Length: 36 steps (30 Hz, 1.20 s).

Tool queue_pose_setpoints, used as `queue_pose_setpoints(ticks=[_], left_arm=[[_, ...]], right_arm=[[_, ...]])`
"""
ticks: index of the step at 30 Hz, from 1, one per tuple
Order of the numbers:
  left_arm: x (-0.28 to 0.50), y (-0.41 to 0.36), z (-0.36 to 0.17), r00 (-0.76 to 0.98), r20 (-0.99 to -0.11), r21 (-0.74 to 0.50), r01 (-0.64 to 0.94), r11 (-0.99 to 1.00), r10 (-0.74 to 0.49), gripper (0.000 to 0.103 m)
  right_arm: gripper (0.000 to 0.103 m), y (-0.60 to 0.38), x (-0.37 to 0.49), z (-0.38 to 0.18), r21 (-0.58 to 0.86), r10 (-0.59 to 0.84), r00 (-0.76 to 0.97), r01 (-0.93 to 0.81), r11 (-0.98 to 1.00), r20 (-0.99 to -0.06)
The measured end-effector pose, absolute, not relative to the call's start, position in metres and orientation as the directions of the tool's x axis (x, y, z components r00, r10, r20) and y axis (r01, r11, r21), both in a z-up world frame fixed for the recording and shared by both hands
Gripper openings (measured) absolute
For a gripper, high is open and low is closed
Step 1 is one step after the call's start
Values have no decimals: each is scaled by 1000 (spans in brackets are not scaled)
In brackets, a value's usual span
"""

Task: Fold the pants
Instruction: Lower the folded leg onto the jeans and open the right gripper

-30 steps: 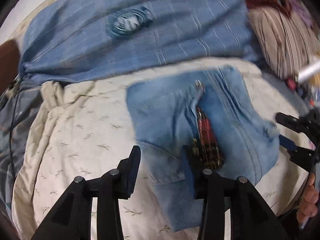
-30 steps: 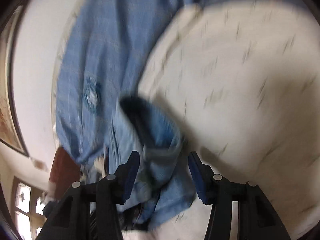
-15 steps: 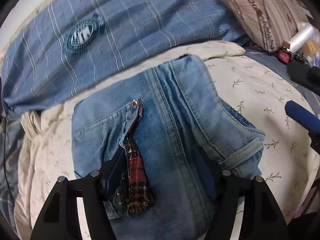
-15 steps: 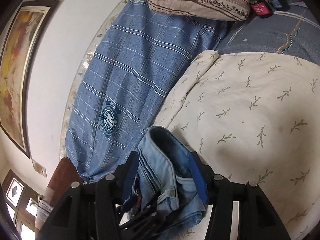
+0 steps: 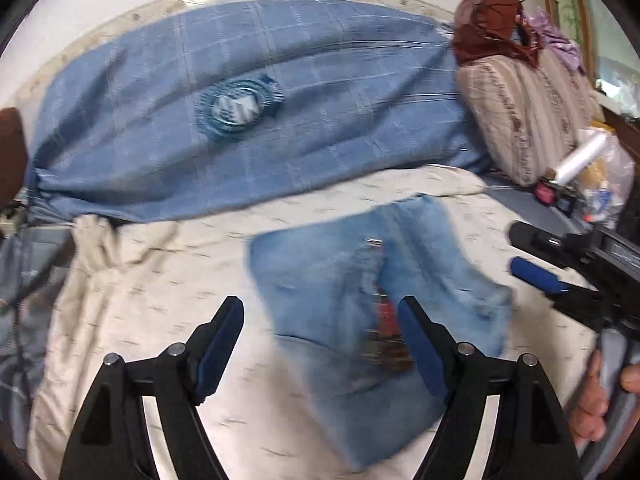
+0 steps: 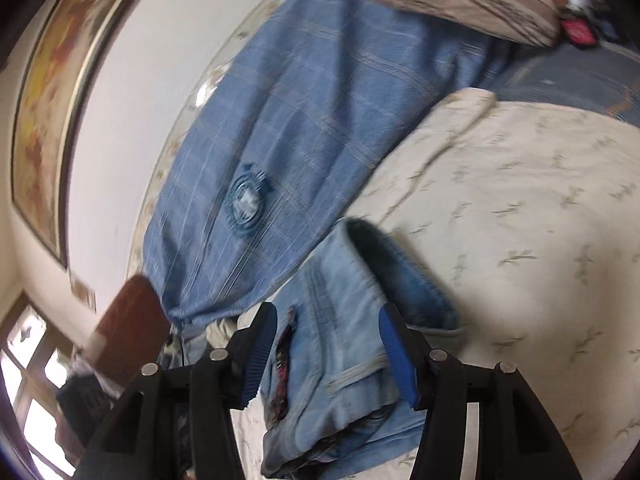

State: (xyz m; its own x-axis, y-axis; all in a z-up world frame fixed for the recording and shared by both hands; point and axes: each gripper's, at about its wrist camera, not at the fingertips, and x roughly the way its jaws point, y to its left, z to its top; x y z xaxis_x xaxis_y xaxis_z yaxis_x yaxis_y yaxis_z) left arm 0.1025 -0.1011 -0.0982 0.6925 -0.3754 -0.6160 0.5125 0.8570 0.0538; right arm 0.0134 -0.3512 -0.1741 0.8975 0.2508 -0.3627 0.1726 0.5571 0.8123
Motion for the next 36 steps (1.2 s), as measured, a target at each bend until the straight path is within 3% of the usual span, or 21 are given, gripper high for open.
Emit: queue_pose_setpoints(ticks=[6, 11, 13, 19, 21, 26, 30, 36], left_arm=[[133, -108, -107, 688, -640, 77, 502, 861, -344, 80], [154, -133, -142, 620, -729, 107, 522, 846, -290, 80], [160, -135, -155, 604, -738, 87, 525, 846, -300, 81], [191, -124, -174, 461, -833, -55, 482, 874, -307, 102], [194, -123, -176, 433, -854, -62, 464, 884, -287, 103], [172, -132, -164, 501, -847, 47, 404, 913, -177, 103], [156, -116, -156, 498, -841, -28, 352, 936, -213, 103], [118, -72, -137, 570, -772, -74, 361, 930, -282, 102]], right_arm=[[57, -317, 29, -167, 754, 309, 867, 110, 647, -391], [58, -324, 42, -200, 793, 370, 797, 210, 572, -478], [59, -326, 44, -208, 812, 403, 783, 209, 545, -473], [59, -327, 44, -214, 808, 449, 763, 158, 567, -465], [59, -329, 42, -217, 822, 463, 767, 145, 551, -445], [59, -321, 21, -206, 780, 434, 769, 130, 612, -469], [65, -319, -13, -187, 733, 384, 758, 176, 657, -527], [66, -316, -79, -147, 660, 336, 821, 66, 748, -462]])
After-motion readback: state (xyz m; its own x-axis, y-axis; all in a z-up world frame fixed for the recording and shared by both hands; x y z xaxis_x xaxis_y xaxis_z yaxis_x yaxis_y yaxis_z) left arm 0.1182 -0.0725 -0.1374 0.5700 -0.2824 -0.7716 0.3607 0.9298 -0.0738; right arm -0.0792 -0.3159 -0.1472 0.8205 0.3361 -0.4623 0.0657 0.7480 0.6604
